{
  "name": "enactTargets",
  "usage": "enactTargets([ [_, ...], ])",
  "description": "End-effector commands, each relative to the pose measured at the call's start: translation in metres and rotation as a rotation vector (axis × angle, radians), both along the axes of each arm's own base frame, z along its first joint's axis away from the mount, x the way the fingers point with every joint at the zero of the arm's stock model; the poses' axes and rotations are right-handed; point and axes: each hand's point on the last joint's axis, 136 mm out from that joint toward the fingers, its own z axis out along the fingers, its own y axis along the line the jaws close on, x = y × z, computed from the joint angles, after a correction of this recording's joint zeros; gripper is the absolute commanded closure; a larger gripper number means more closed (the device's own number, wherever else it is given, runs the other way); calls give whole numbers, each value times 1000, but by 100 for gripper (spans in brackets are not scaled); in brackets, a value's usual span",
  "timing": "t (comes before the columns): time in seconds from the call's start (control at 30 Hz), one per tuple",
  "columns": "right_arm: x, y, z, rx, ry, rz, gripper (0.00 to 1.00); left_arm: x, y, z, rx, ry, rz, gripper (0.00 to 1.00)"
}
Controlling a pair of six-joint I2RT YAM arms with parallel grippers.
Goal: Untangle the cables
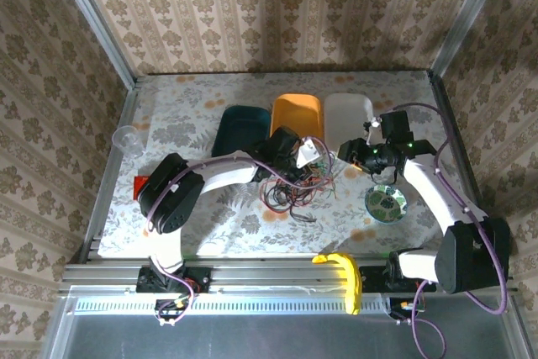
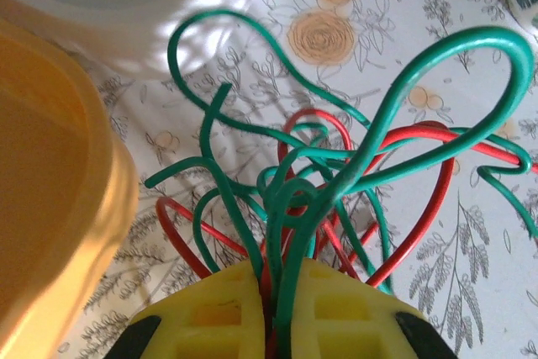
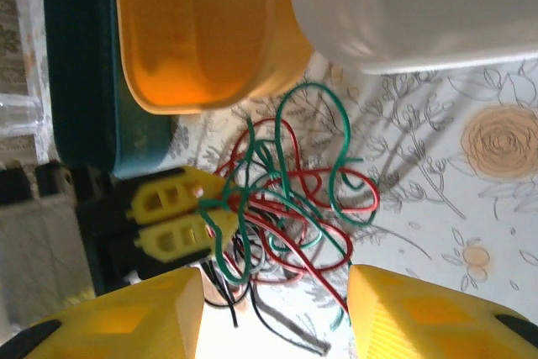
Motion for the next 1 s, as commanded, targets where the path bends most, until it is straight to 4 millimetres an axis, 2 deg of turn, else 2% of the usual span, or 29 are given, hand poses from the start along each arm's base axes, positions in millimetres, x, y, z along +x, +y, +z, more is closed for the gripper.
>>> enactTargets([
  [0.0,13,4,-13,36,38,-36,51,-7,0,15,-73,-8,-16,100],
  [0.07,16,6,-19,29,55,-29,51,-8,2,15,-80,-7,-16,100],
  [0.1,18,7,-30,19,87,-21,51,-9,2,14,-82,-6,-19,100],
  [0.17,18,11,-38,5,109,5,51,-11,2,13,-91,0,-22,100],
  [0.4,16,36,-63,-72,159,121,52,-13,2,14,-110,-3,-30,100],
  [0.53,24,30,-75,-120,179,84,56,-16,4,13,-106,-4,-43,100],
  [0.73,40,9,-86,-219,170,12,62,-20,10,10,-93,-6,-45,100],
  [0.77,42,8,-89,-217,175,7,64,-20,11,9,-91,-5,-42,100],
  [0.97,47,11,-92,-205,174,13,99,-20,15,6,-92,0,-20,100],
])
